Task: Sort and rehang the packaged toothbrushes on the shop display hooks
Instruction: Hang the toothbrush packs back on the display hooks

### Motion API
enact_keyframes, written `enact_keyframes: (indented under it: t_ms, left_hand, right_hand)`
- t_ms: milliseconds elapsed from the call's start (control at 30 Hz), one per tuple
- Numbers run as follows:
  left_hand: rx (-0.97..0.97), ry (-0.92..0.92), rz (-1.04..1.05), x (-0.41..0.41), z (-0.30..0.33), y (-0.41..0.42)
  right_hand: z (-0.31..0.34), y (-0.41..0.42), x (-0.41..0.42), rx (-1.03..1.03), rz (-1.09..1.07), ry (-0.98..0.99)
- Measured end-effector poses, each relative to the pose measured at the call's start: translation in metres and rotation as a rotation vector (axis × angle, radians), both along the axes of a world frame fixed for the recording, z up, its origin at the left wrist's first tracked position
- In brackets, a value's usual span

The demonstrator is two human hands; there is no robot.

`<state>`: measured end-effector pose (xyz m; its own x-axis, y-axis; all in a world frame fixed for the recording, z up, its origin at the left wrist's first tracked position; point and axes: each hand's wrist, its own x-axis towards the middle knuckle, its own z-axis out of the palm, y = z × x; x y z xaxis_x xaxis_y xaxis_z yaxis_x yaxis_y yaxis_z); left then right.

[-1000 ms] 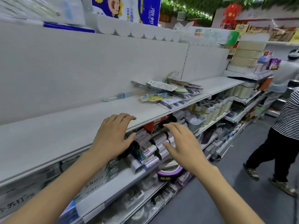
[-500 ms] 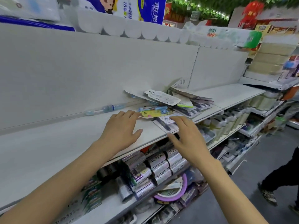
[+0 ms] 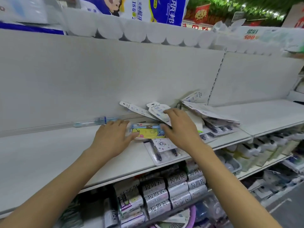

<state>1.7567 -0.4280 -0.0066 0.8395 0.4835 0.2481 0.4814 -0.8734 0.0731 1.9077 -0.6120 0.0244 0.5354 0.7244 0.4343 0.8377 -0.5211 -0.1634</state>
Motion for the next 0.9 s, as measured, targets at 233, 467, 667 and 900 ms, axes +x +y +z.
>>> enact_keyframes:
  t_ms: [233, 467, 667, 900]
  left_hand:
    - [-0.055, 0.145, 0.158, 0.028, -0.012, -0.006]
    - [-0.224, -0.065, 0.182, 0.032, -0.009, -0.010]
    - [-0.532, -0.386, 0.141, 0.033, -0.003, -0.019]
    - [-1.098, -0.919, 0.198, 0.026, 0.002, -0.022]
  right_hand:
    - [0.008, 0.026, 0.054, -0.045, -0.071, 0.111]
    - [-0.003, 0.036, 0.070, -0.162, -0.088, 0.074]
    - [-0.005, 0.039, 0.077, -0.118, -0.094, 0.103]
    - [0.006, 0.038, 0.073, 0.115, -0.022, 0.259]
